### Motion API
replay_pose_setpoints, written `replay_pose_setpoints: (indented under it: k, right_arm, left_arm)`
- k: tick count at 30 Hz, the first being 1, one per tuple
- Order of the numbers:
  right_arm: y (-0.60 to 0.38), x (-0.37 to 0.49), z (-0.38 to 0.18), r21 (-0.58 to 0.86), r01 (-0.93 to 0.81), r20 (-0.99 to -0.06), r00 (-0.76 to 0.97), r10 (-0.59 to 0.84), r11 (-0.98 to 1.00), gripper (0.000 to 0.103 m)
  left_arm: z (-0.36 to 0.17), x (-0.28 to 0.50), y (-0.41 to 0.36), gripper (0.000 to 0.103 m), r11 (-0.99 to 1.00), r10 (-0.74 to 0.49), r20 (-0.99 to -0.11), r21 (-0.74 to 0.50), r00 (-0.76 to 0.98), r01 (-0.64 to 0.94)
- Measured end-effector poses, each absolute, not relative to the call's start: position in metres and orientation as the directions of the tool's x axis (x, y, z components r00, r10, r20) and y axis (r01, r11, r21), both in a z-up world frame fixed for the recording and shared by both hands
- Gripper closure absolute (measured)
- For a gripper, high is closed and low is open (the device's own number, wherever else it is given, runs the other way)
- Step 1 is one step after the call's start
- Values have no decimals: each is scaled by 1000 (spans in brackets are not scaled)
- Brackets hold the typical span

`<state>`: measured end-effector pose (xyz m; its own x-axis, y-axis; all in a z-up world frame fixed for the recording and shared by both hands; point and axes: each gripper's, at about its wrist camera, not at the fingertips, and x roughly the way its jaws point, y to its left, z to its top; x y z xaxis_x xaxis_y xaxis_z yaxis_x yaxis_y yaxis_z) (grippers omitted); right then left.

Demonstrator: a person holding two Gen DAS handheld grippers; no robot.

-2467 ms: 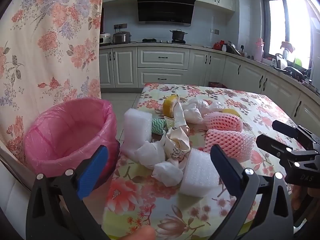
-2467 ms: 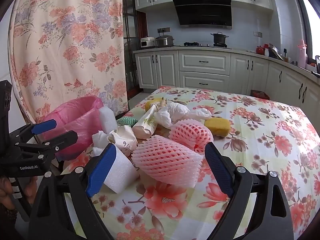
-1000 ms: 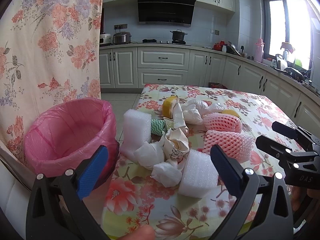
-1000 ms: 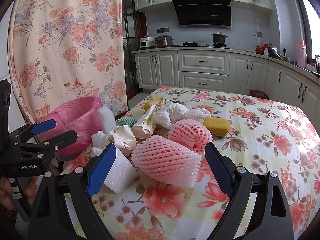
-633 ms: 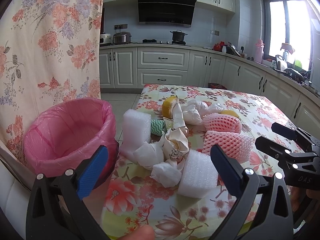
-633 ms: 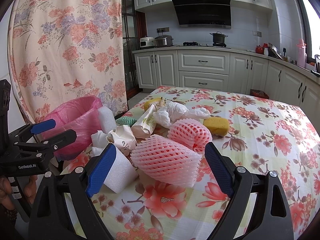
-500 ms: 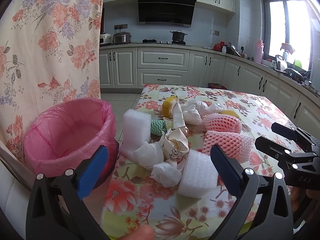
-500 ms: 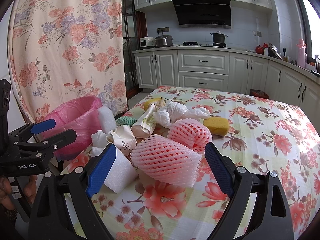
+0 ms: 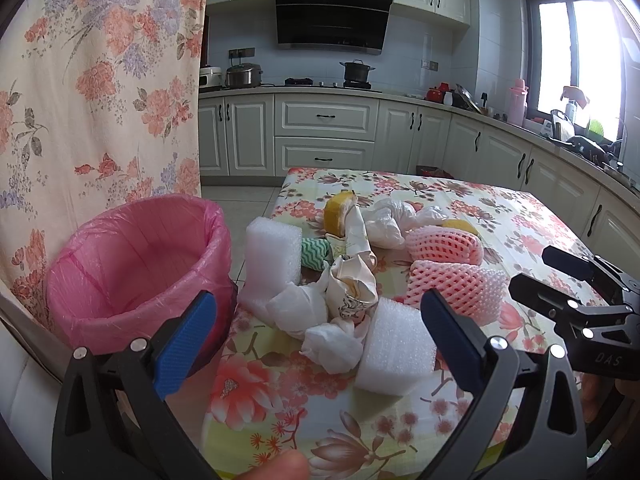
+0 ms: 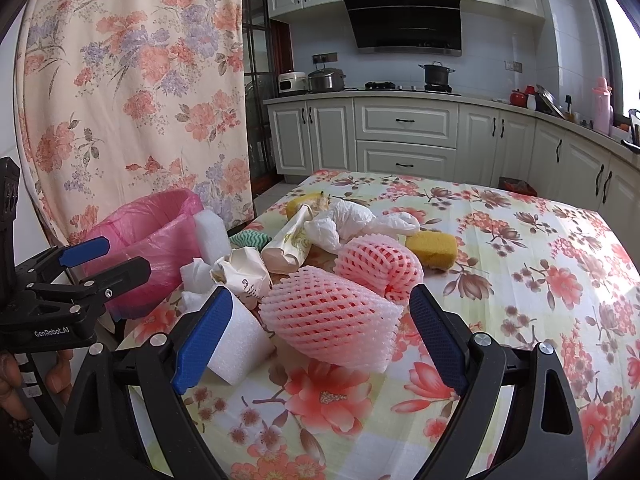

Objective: Collect trash
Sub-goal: 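Grasp the pink foam net with the right tool while the left tool grasps a white foam block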

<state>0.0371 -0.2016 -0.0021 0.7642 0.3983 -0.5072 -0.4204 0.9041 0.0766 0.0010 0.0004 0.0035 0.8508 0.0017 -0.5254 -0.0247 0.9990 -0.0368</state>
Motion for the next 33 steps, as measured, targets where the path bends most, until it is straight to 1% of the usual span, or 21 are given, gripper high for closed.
replay_pose_setpoints:
  k: [11,16,18,24,33]
  right_arm:
    - [-204,40,-9,68,-408,-527,760,380,911,18]
    - [-205,48,-19,61,-391,-568,743,354,918,18]
    - [-205,53,-24,53,-390,-584,734,346,919,18]
    - [-196,67,-35,28,-421,-618,706,346,907,18]
    - [-184,88,-44,22,-449,-647,675,355,893,19]
  left_arm:
    - [-2,2,7,4,998,3,-540,-50,842,-36]
    - [-12,5,13,4,997,-11,-575,-72,818,-37]
    - [-16,6,12,4,998,-3,-582,-59,813,-38]
    - [-27,9,12,4,997,-22,-612,-72,790,-28]
    - [-28,10,14,5,995,-61,-615,-98,786,0]
